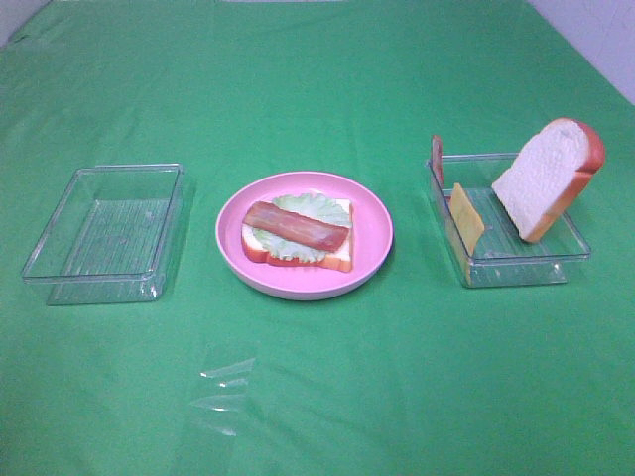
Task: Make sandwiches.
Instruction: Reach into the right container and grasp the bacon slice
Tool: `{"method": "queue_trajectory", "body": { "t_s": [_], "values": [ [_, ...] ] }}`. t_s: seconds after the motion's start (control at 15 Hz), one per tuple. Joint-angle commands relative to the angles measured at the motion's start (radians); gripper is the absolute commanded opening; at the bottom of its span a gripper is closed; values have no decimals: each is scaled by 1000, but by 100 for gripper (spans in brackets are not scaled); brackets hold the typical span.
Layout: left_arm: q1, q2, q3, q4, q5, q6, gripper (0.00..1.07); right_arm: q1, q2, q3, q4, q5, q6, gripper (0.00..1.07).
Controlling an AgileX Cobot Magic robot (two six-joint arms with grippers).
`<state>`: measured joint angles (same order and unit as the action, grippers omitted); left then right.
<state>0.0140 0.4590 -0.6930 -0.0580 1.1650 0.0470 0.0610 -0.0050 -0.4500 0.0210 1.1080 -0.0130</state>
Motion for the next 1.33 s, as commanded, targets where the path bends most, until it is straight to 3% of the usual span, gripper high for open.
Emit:
{"method": "queue_trajectory", "body": {
  "t_s": [0.07,0.4,0.53,0.6,1.33],
  "values": [
    [-2,-186,10,2,-15,19,100,0,-27,-3,1,-7,-9,99],
    [-2,-437,71,3,-17,29,100,0,-26,-3,1,-7,-9,99],
    [-2,-485,121,36,-18,1,100,0,-26,-3,1,-7,-9,99],
    [-2,-486,141,80,-16,-47,100,0,-26,-3,1,-7,-9,99],
    [-2,-483,178,107,-88,-79,100,0,-6,-6,-1,-6,1,99]
  ]
}}
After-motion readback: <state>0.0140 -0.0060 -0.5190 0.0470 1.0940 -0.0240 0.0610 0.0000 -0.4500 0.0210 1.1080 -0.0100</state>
